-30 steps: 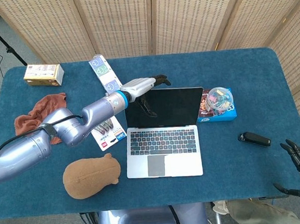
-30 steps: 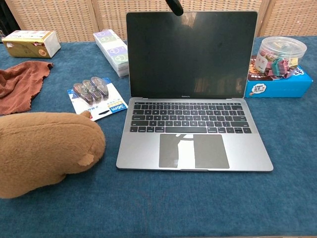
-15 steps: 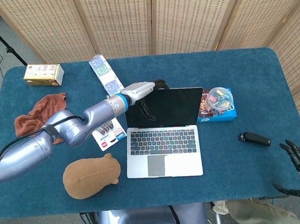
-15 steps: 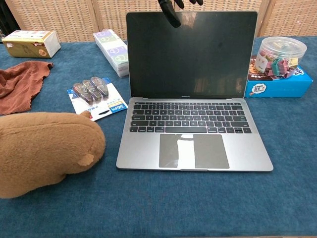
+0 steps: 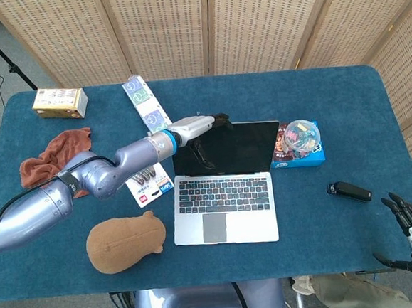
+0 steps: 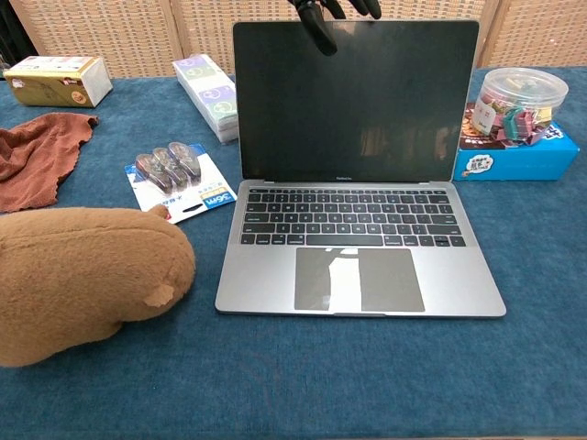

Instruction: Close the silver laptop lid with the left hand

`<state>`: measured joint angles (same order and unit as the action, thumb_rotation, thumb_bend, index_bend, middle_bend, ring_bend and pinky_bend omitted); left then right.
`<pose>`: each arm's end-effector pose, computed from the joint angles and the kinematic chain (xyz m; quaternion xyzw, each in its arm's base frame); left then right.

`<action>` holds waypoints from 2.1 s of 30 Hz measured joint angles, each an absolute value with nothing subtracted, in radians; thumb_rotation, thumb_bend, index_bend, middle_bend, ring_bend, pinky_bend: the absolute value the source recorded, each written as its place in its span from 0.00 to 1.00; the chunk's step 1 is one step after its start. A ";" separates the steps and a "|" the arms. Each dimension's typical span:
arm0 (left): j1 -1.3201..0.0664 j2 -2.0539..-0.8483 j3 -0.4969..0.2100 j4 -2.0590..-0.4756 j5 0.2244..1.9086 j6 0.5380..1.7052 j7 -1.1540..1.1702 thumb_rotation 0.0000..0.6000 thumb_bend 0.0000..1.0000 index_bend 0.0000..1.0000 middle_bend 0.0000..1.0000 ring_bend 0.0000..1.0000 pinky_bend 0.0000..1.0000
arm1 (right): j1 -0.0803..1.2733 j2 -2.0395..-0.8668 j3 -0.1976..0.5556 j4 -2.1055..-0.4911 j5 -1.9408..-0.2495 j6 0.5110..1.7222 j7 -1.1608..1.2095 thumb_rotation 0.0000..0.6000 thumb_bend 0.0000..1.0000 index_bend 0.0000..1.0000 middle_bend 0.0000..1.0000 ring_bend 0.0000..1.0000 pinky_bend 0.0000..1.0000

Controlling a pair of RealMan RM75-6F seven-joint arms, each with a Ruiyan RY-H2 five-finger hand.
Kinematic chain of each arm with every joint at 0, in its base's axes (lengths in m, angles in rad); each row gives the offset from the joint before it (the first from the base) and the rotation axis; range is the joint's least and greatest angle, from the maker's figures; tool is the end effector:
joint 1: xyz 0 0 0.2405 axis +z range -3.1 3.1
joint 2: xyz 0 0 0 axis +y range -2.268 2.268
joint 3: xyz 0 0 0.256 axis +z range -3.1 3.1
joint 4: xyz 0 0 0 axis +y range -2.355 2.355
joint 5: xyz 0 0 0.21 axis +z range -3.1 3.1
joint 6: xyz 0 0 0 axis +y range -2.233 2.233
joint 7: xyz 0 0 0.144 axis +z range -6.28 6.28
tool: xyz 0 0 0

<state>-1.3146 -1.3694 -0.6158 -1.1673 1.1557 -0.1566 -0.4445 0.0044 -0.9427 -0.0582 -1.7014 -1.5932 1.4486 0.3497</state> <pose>0.0568 0.4635 0.0441 -0.7735 -0.5313 -0.3007 0.1705 -0.3170 -0.1309 0.1830 0.5620 -0.5161 0.4033 0.5052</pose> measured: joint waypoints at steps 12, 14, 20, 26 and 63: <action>-1.261 -1.309 -0.651 -1.269 1.055 -0.203 -0.339 1.00 0.09 0.18 0.02 0.03 0.08 | 0.001 -0.943 -0.063 -1.717 -1.610 1.460 0.324 1.00 0.18 0.00 0.00 0.00 0.05; -1.255 -1.295 -0.649 -1.292 1.046 -0.197 -0.335 1.00 0.09 0.18 0.01 0.03 0.08 | 0.001 -0.943 -0.064 -1.719 -1.613 1.460 0.319 1.00 0.18 0.00 0.00 0.00 0.05; -1.243 -1.239 -0.637 -1.368 1.021 -0.164 -0.339 1.00 0.09 0.18 0.02 0.03 0.08 | 0.002 -0.946 -0.066 -1.723 -1.621 1.461 0.302 1.00 0.18 0.00 0.00 0.00 0.05; -1.238 -1.178 -0.620 -1.451 0.996 -0.140 -0.359 1.00 0.09 0.18 0.02 0.03 0.08 | -0.002 -0.946 -0.069 -1.732 -1.632 1.472 0.287 1.00 0.18 0.00 0.00 0.00 0.05; -1.230 -1.048 -0.503 -1.756 0.925 -0.071 -0.410 1.00 0.09 0.18 0.01 0.04 0.08 | -0.012 -0.928 -0.112 -1.790 -1.692 1.475 0.196 1.00 0.18 0.00 0.00 0.00 0.05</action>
<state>-1.2303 -1.0477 -0.5028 -1.7556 0.9254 -0.0711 -0.4099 -0.0124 -0.9281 -0.1116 -1.7903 -1.6923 1.4749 0.1959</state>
